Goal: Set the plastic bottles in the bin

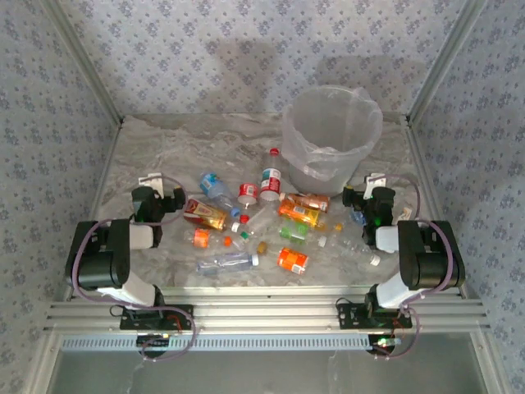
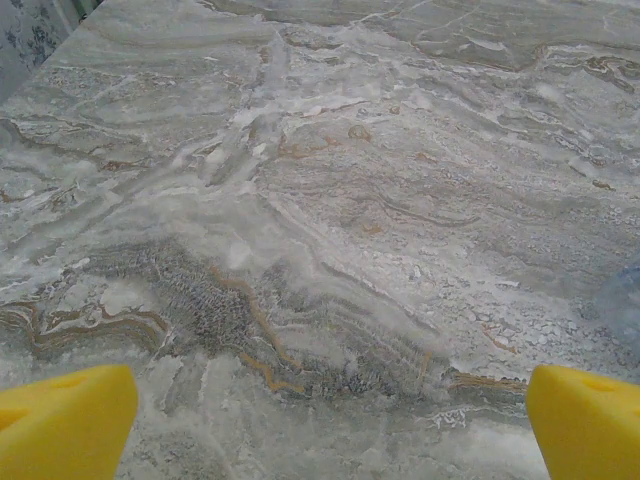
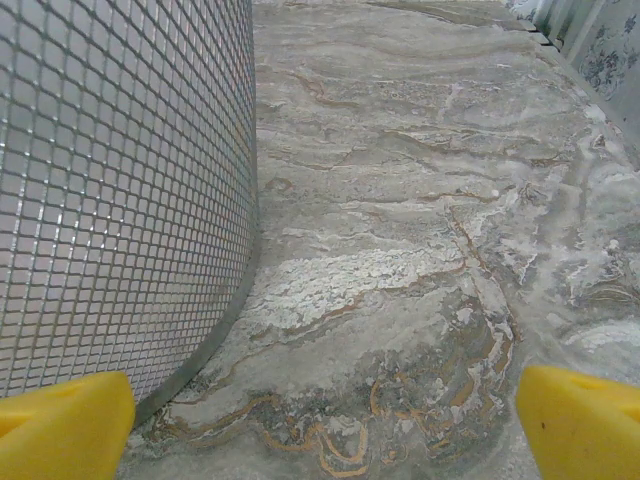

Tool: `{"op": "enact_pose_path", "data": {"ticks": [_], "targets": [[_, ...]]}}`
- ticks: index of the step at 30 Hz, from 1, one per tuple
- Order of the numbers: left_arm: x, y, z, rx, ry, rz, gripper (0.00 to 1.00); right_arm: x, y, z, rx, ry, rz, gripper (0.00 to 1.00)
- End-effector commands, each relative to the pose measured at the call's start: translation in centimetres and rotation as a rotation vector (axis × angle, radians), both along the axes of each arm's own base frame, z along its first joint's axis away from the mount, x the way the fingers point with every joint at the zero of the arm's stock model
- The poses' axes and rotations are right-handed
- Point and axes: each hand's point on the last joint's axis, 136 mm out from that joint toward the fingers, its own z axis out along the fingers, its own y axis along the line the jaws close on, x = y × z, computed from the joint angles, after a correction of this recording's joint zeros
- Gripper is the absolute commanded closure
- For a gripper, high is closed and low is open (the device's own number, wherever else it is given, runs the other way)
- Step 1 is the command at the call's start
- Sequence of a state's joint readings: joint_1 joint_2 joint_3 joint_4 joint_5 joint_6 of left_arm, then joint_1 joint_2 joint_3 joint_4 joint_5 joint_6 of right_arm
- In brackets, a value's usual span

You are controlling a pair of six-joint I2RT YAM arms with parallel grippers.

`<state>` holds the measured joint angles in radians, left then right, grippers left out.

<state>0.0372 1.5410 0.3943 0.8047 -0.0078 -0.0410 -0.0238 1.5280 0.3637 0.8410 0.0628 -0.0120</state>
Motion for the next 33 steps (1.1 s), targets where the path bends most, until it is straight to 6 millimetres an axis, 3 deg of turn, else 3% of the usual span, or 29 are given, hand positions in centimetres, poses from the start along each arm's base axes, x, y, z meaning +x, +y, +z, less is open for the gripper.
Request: {"op": "enact_pose_path", "data": {"ticks": [1,33], "targets": [[0.71,-0.24,1.17,0.01,-0.032,-0.015,0.0,0.54,-0.07,0.67,-0.004,-0.012,0.004,0.0],[0.51,0.19,1.4,0.01,-0.045,0.013,0.0,0.41,0.11,0.85,-0.002,-0.023,0.014,0.0]]}}
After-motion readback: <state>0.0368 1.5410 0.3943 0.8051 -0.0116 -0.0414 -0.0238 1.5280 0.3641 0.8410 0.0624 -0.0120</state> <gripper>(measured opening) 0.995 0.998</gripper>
